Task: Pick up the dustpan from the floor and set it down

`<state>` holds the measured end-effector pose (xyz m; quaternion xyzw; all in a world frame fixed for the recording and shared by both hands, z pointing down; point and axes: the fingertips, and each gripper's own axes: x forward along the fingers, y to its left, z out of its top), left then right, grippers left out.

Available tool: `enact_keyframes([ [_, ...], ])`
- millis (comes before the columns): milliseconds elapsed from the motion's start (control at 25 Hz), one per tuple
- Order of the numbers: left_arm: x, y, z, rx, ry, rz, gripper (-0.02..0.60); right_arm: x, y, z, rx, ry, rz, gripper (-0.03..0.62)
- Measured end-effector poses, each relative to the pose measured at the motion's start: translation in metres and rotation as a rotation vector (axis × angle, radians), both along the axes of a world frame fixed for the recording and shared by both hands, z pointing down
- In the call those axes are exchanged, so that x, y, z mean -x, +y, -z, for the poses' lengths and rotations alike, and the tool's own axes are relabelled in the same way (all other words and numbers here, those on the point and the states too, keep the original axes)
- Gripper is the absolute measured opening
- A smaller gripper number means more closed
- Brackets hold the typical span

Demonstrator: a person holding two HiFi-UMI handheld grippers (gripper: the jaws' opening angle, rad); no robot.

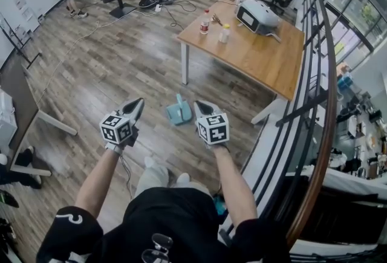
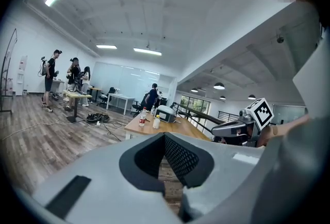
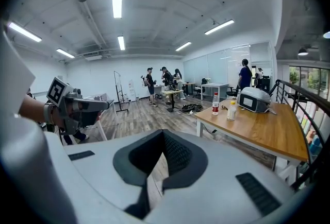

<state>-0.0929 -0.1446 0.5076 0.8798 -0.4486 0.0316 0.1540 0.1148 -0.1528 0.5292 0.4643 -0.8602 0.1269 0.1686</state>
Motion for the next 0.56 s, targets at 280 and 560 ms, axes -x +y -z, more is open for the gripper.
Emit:
enact_keyframes([
  [280,0.0012,0.0014,-0.0020,-0.003,0.000,0.013,-0.005,0.0009,-0.0021,0.0031,-0.011,0.002,0.006,-0.005],
  [560,0.0002,0.0020,-0.0049,-0.002,-0.006,0.019,-0.005,-0.0026,-0.0051,0.0021,-0.024,0.006,0.006,-0.005],
])
